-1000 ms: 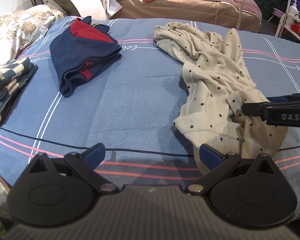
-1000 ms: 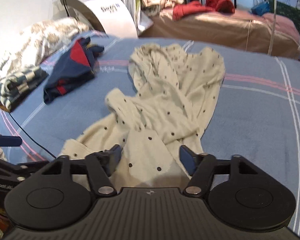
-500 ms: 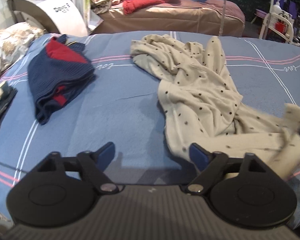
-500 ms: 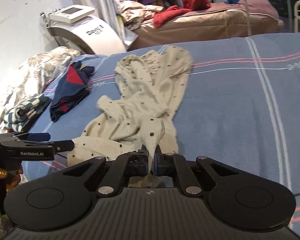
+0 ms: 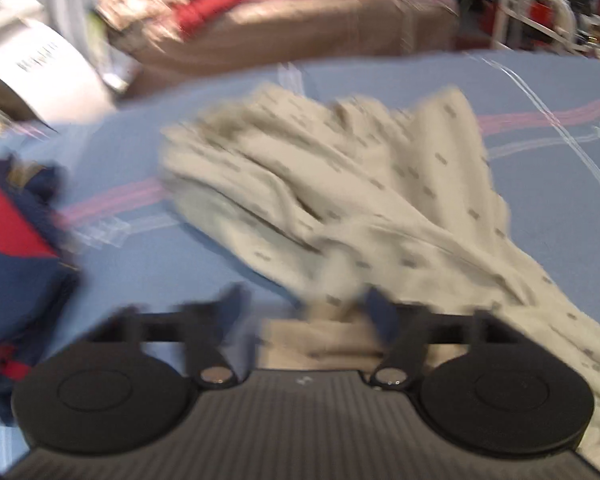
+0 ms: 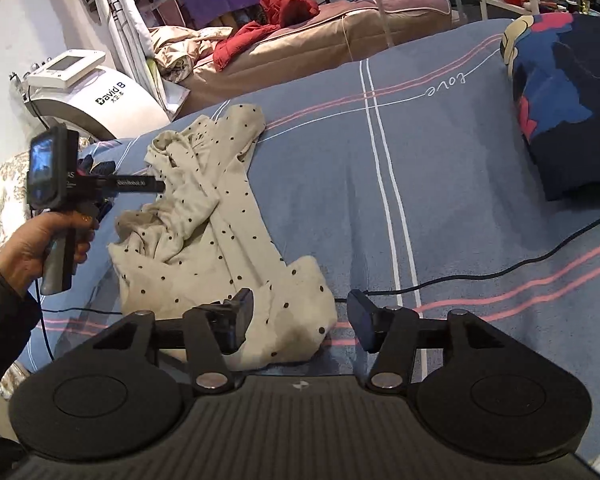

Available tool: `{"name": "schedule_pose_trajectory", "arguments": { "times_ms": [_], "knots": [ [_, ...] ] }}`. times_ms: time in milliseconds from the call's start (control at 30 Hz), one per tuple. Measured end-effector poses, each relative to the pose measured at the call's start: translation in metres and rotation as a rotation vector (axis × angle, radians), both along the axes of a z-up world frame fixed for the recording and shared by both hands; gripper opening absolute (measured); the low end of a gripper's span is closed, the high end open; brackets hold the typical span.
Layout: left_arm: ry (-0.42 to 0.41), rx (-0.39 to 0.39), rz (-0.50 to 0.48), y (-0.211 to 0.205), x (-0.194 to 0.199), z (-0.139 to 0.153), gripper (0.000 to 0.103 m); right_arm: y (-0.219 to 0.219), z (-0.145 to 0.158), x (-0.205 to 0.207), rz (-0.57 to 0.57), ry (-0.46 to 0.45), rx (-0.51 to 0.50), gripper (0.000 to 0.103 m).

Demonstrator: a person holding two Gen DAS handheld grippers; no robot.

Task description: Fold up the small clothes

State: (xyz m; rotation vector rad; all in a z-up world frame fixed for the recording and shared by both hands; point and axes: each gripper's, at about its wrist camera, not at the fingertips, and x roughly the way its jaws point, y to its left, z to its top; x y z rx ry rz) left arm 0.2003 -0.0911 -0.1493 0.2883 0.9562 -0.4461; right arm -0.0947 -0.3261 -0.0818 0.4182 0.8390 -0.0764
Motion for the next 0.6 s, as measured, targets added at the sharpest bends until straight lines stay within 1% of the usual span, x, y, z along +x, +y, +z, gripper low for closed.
{"name": "schedule_pose_trajectory", "arguments": {
  "times_ms": [33, 67, 167, 233, 267, 367, 433, 467, 500, 533, 600],
  "knots": [
    [0.039, -0.055, 0.012, 0.001, 0.002, -0.003, 0.016, 0.001, -0.001, 0.002, 0.000, -0.002, -0.001, 0.091],
    [0.033, -0.105, 0.044, 0.008, -0.001, -0.001, 0.009, 0.001, -0.001, 0.002, 0.000, -0.002, -0.001, 0.091],
    [0.005, -0.220, 0.072, 0.032, -0.020, 0.016, 0.007, 0.003, -0.002, 0.014, -0.001, -0.014, 0.020, 0.091],
    [-0.025, -0.256, 0.103, 0.059, -0.037, 0.028, 0.005, 0.004, -0.002, 0.017, 0.000, -0.027, 0.032, 0.091],
    [-0.032, -0.265, 0.142, 0.079, -0.044, 0.033, 0.005, 0.004, -0.003, 0.019, 0.006, -0.030, 0.039, 0.091],
    [-0.061, -0.255, 0.281, 0.144, -0.064, 0.046, 0.005, 0.008, -0.005, 0.027, 0.032, -0.028, 0.047, 0.091],
    [-0.093, -0.193, 0.406, 0.191, -0.080, 0.054, 0.005, 0.011, -0.007, 0.036, 0.050, -0.031, 0.060, 0.092],
    [-0.092, -0.167, 0.445, 0.206, -0.085, 0.053, 0.005, 0.013, -0.007, 0.039, 0.061, -0.034, 0.069, 0.093],
    [-0.082, -0.129, 0.468, 0.222, -0.087, 0.052, 0.005, 0.016, -0.008, 0.044, 0.074, -0.037, 0.076, 0.095],
    [-0.086, -0.106, 0.474, 0.231, -0.092, 0.052, 0.006, 0.016, -0.008, 0.044, 0.074, -0.037, 0.076, 0.101],
    [-0.096, -0.085, 0.466, 0.233, -0.098, 0.053, 0.011, 0.027, -0.013, 0.061, 0.119, -0.034, 0.080, 0.103]
  ]
}}
